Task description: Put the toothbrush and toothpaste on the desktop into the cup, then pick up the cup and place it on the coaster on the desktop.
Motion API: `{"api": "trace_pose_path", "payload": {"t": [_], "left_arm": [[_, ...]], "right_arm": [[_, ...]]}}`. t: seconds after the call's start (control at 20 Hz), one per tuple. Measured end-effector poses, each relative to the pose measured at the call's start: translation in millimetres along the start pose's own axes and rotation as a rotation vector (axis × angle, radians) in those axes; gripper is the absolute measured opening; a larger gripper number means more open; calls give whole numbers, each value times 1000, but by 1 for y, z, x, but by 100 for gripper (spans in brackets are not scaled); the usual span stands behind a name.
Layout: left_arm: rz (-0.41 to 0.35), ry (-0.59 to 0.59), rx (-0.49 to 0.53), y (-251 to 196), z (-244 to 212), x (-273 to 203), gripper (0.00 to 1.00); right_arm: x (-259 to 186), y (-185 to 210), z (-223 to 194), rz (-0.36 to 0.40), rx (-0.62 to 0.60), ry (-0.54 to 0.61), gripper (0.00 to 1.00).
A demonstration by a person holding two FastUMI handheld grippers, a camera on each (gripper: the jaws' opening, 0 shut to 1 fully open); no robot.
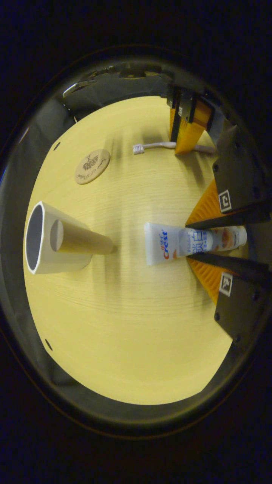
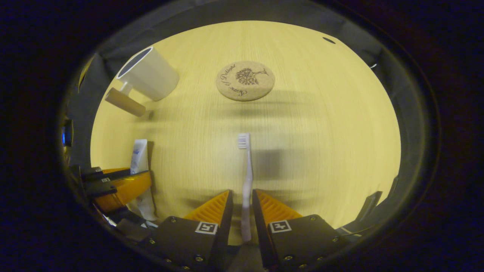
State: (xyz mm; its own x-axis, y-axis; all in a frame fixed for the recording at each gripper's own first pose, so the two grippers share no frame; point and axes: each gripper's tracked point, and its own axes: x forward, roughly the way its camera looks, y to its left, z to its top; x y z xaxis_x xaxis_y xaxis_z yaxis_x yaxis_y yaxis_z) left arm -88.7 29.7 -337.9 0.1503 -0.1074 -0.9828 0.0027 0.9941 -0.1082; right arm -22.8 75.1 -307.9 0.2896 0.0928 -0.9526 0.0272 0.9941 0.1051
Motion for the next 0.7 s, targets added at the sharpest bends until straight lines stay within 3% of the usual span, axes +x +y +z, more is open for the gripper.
{"api": "trace_pose_path", "payload": {"t": [0.05,0.1,0.25,0.35,0.4,0.7], "left_arm": [[-8,-2,3,-1,1,-1,44],[-8,-2,1,-2,-1,0,43],[-7,-16,15,-2,1,-1,33],[-10,-24,21,-1,3,-1,34],[-13,-29,22,-3,2,0,28],[-39,-105,-15,1,5,-5,28]], "right_arm": [[-1,-1,1,-10,28,-1,33],[1,-2,-2,-10,28,7,10],[0,-4,-2,9,36,2,10],[-1,-3,-2,29,59,-7,6],[-2,-3,-1,35,63,-17,7],[-4,-5,0,62,47,-61,7]]}}
